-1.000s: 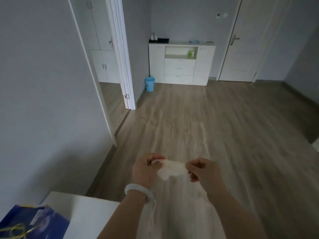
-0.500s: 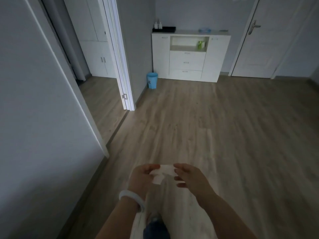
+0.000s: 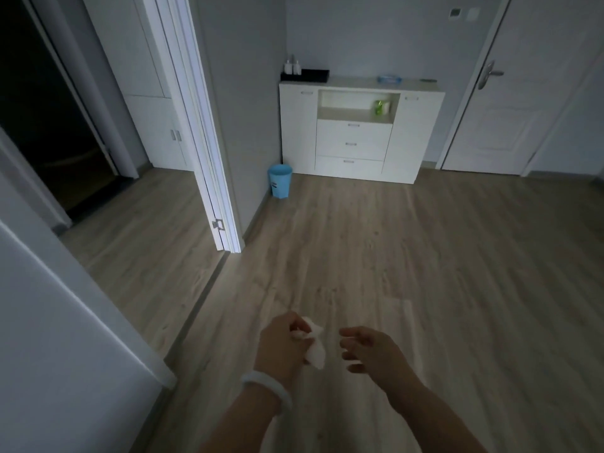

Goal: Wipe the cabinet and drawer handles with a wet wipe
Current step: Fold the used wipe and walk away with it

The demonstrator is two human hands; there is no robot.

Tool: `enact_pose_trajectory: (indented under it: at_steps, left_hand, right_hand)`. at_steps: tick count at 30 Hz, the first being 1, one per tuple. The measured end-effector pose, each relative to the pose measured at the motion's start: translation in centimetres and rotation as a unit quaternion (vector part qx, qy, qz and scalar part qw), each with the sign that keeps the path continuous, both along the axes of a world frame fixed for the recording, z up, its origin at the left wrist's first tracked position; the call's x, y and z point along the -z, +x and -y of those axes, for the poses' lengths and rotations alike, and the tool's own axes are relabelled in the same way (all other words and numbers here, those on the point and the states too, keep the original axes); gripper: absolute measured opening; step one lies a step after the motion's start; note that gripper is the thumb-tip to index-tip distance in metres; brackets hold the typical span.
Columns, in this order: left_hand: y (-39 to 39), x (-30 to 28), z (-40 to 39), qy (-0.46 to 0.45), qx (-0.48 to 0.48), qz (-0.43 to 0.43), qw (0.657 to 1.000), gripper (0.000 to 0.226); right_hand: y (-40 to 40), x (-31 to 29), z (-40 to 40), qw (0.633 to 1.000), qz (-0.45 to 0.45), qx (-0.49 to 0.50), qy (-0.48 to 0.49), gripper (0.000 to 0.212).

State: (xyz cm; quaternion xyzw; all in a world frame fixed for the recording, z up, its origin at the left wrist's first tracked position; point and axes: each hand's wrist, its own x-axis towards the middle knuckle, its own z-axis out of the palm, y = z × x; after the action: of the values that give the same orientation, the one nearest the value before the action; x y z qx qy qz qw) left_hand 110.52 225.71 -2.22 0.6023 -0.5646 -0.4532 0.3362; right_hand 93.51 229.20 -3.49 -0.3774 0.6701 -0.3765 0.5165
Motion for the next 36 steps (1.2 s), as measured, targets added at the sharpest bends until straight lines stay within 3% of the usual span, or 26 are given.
enact_pose_trajectory:
  at_steps: [7, 11, 14, 17, 23, 26, 36]
  left_hand:
    - [-7.4, 0.0, 20.1, -0.024, 0.002, -0.01, 1.0, 0.016]
    - [-10.5, -0.3, 31.4, -0.06, 0.012, 0.094, 0.994, 0.008]
    - [-11.7, -0.5, 39.1, -0.055, -0.019, 0.118, 0.991, 0.014]
    - [-12.6, -0.7, 45.3, -0.033, -0.04, 0.096, 0.994, 0.022]
    - [-15.3, -0.5, 61.5, -0.029, -0.051, 0.034, 0.998, 0.015]
    - [-16.4, -0.9, 71.5, -0.044, -0.048, 0.019, 0.998, 0.027]
    - [-21.3, -2.2, 100.4, -0.044, 0.008, 0.07, 0.997, 0.021]
  right_hand:
    - [-7.6, 0.4, 20.9, 0.999, -0.009, 0.005, -0.03, 0.012]
    - [-12.4, -1.5, 33.0, 1.0, -0.002, -0.018, -0.025, 0.011]
    - [-14.9, -2.8, 41.6, 0.999, 0.001, -0.026, -0.036, 0.013]
    - [-15.9, -3.5, 48.7, 0.998, 0.013, -0.044, -0.032, 0.014]
    - [-17.6, -2.6, 65.6, 0.997, -0.005, -0.068, -0.034, 0.014]
    - [-18.2, -3.0, 75.4, 0.996, -0.007, -0.069, -0.053, 0.013]
    - [-22.5, -5.0, 102.2, 0.997, -0.024, -0.056, -0.049, 0.013]
